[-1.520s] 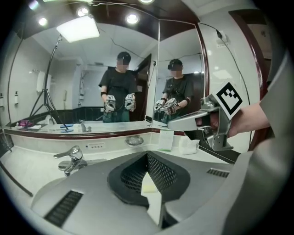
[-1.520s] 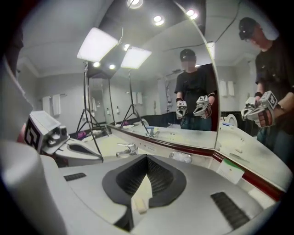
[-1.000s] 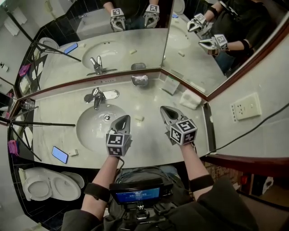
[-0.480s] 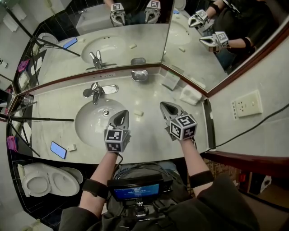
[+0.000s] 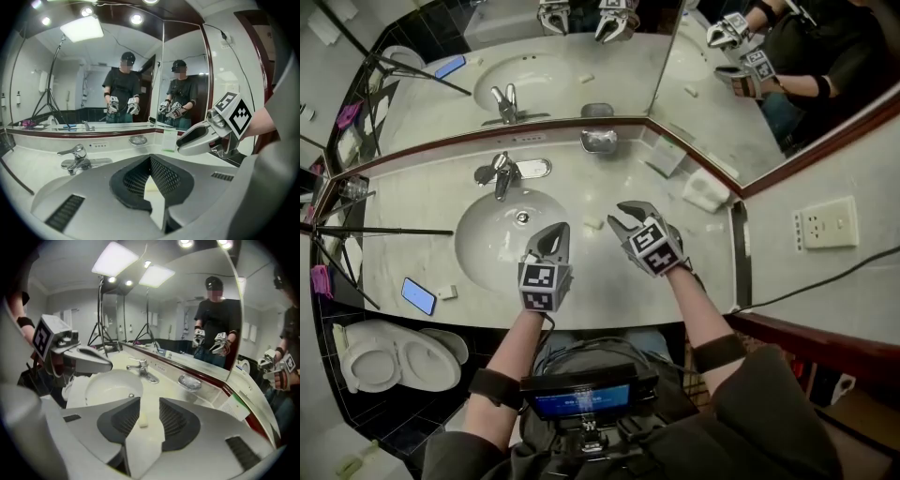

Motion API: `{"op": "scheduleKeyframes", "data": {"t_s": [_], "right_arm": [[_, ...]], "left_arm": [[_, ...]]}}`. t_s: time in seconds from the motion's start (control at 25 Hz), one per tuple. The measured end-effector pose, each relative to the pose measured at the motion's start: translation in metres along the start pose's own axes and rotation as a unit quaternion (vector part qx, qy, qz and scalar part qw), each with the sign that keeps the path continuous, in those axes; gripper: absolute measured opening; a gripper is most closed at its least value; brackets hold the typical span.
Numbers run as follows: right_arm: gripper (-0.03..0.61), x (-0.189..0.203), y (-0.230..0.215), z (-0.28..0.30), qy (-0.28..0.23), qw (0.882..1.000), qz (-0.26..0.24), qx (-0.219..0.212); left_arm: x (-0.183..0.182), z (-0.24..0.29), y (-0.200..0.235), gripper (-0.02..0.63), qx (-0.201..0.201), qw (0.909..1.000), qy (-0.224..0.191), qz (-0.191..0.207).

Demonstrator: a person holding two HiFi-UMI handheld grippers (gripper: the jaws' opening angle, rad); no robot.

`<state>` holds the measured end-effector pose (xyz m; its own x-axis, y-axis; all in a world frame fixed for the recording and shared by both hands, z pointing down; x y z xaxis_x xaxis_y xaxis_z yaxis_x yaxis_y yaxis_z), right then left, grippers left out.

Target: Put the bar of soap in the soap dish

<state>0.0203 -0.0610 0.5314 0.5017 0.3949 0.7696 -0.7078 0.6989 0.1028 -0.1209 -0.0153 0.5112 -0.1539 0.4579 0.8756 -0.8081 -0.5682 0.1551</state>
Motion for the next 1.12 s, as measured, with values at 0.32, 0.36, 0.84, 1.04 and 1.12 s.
{"op": "scheduleKeyframes", "data": {"t_s": [0.32, 0.36, 0.84, 1.04, 1.12], "right_arm": [[0.238, 0.044, 0.041, 0.086, 0.156, 0.97, -0.17, -0.084], [0.239, 0.05, 0.045, 0.095, 0.174, 0.963, -0.184, -0.093], [0.222, 0.098, 0.061, 0.157, 0.274, 0.925, -0.234, -0.121], [0.152, 0.103, 0.065, 0.159, 0.278, 0.927, -0.214, -0.128], [0.15, 0.102, 0.065, 0.159, 0.276, 0.93, -0.204, -0.128]], "left_arm": [[0.018, -0.002, 0.012, 0.003, -0.009, 0.9999, 0.004, -0.009], [0.02, -0.002, 0.013, 0.002, -0.011, 0.9999, 0.005, -0.01], [0.037, -0.017, 0.033, 0.003, -0.033, 0.999, 0.005, -0.028], [0.039, -0.024, 0.039, 0.002, -0.041, 0.9987, 0.004, -0.031], [0.038, -0.025, 0.04, 0.002, -0.043, 0.9986, 0.003, -0.03]]}}
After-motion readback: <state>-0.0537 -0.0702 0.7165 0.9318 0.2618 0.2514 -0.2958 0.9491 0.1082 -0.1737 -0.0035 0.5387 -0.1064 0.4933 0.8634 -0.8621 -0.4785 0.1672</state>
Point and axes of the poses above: the fingertips, and each gripper's own axes: z forward along the fingers, y to its left, x out of its underside, the point moved 4 cm from there along -z, backward along the fingers, and after that the axes turned 8 degrees about x, right-handed, at the moved point
